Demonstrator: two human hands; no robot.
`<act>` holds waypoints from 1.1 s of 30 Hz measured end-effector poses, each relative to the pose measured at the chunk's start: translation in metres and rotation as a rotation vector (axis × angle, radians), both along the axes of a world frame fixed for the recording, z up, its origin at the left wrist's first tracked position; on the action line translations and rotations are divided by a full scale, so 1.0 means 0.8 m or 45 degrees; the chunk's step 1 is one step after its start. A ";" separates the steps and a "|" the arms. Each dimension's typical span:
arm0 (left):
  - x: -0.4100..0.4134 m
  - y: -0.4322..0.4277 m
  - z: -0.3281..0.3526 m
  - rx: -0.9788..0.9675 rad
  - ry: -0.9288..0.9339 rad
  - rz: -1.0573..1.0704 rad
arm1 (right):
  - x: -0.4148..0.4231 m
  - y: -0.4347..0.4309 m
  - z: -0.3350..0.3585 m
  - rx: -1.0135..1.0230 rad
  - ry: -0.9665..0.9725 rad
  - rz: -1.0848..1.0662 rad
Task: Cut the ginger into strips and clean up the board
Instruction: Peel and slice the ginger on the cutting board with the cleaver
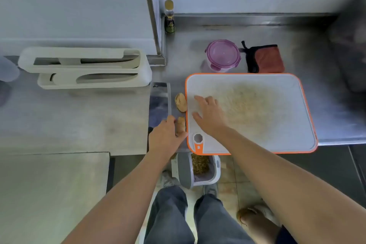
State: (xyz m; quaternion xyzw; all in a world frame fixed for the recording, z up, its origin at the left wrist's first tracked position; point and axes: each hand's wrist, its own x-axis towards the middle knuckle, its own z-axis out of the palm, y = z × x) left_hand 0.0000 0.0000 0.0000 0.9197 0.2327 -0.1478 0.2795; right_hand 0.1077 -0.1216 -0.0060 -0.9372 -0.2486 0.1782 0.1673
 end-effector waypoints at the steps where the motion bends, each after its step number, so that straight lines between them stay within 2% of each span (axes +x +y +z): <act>1: 0.003 0.001 0.002 0.024 0.028 -0.010 | 0.005 0.008 -0.001 0.077 0.039 -0.003; 3: 0.010 0.002 0.002 0.092 0.029 -0.050 | 0.012 0.022 -0.004 0.203 0.106 0.042; 6: 0.015 0.002 0.003 0.159 0.003 -0.055 | 0.018 0.040 -0.012 0.101 0.115 0.197; 8: 0.016 0.006 0.000 0.156 -0.008 -0.039 | 0.022 0.047 -0.015 0.077 0.123 0.195; 12: 0.018 0.017 -0.003 0.097 -0.024 0.039 | 0.026 0.051 -0.013 0.281 0.213 0.052; 17: 0.039 0.012 0.004 0.042 -0.135 0.147 | 0.050 0.003 -0.004 0.505 0.071 -0.253; 25: 0.110 -0.068 -0.003 -0.034 -0.183 -0.022 | 0.065 -0.118 -0.004 0.330 0.024 -0.340; 30: 0.123 -0.093 -0.005 0.036 -0.128 -0.085 | 0.062 -0.144 -0.010 0.269 0.033 -0.284; 33: 0.114 -0.087 -0.005 -0.018 -0.079 -0.064 | 0.063 -0.143 -0.012 0.258 0.092 -0.261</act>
